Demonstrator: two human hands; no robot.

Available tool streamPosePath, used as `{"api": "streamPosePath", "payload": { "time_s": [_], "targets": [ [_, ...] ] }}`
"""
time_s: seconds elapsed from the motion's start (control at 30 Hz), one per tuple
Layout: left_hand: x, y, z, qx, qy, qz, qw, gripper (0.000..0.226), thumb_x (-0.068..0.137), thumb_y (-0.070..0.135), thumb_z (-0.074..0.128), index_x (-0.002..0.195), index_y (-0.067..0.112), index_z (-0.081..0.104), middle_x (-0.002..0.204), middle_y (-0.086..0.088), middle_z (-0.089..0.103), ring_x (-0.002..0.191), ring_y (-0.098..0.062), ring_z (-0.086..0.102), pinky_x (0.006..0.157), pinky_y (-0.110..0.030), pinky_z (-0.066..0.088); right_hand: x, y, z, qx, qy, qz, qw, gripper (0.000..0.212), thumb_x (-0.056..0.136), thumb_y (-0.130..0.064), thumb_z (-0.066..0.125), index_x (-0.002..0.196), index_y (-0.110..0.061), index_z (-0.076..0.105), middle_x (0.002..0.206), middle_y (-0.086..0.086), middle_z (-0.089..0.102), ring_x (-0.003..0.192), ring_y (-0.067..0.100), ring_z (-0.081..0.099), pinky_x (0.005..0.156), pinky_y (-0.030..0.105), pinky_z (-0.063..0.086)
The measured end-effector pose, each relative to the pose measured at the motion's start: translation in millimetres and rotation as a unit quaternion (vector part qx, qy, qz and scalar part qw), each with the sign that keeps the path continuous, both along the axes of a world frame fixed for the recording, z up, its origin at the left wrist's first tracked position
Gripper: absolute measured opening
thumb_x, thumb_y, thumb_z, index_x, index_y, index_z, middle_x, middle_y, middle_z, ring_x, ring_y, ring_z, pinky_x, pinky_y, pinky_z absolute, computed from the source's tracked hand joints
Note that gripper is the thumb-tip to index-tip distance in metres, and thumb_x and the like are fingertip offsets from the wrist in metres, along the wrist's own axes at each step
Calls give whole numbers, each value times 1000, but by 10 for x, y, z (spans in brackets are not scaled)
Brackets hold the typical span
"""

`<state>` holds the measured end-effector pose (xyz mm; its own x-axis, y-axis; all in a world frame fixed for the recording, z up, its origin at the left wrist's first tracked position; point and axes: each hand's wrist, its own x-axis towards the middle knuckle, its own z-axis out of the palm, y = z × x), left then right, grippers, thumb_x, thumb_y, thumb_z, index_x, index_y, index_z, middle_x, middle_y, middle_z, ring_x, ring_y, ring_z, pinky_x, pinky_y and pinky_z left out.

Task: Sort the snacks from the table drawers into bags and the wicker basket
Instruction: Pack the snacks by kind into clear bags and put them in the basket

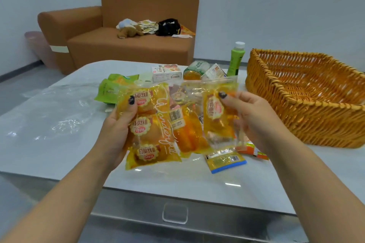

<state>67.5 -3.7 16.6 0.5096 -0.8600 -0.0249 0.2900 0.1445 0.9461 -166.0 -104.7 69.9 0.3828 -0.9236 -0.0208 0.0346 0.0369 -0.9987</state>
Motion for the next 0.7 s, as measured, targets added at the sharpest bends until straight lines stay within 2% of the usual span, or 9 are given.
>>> {"api": "streamPosePath", "payload": {
  "time_s": [0.07,0.13,0.23,0.3,0.4,0.5,0.57,0.63,0.7],
  "targets": [
    [-29,-27,-3,5,4,1,1000,49,82,40,59,127,20,59,111,-7,73,97,-25,72,76,-42,61,-73,-32,6,-47,79,4,996,26,79,-19,73,99,-2,71,99,17,72,97,37,67,87,53,52],
    [-29,-57,-1,14,-2,11,1000,42,84,40,59,122,22,61,107,-5,74,93,-23,73,70,-39,62,-148,-77,42,-103,150,21,983,11,79,-19,74,86,-11,75,86,10,74,82,29,69,78,43,55],
    [-30,-90,-1,30,-13,22,999,39,84,42,59,120,26,61,104,-2,75,90,-21,74,69,-38,60,-265,-140,125,-97,191,84,973,9,78,-20,73,84,-14,77,83,6,75,77,22,69,74,35,55],
    [-35,-100,-6,36,-15,22,999,44,81,45,60,121,27,60,103,-1,75,91,-21,74,71,-39,59,-330,-187,152,-78,190,106,973,15,77,-20,72,87,-11,77,89,9,75,84,26,68,78,37,55],
    [-35,-106,-9,34,-7,22,999,45,82,45,59,123,25,59,105,-3,75,92,-22,73,74,-41,58,-378,-240,155,-57,165,115,978,24,63,-26,73,83,-11,78,91,11,74,84,26,66,75,35,53],
    [-27,-112,-11,37,-17,11,999,52,78,46,60,126,25,58,109,-3,74,96,-23,72,79,-44,57,-334,-261,129,-47,141,129,981,38,55,-33,75,86,-12,78,95,13,74,89,29,67,82,40,53],
    [-16,-112,-8,40,-22,6,999,52,79,45,59,127,25,58,110,-3,74,97,-23,72,81,-45,57,-261,-246,103,-62,128,137,980,29,58,-32,73,81,-14,78,86,7,75,79,21,69,75,34,56],
    [-4,-115,0,39,-16,9,999,47,85,44,57,129,25,57,111,-2,73,97,-22,72,77,-43,59,-200,-228,86,-70,110,136,982,16,70,-23,70,79,-10,75,69,1,72,63,10,66,59,22,54],
    [4,-121,3,32,1,23,999,38,92,41,55,126,24,59,108,-2,74,95,-21,73,70,-39,61,-189,-237,89,-74,118,146,980,13,79,-15,67,84,-5,73,69,0,72,62,9,66,56,20,53]
  ]
}}
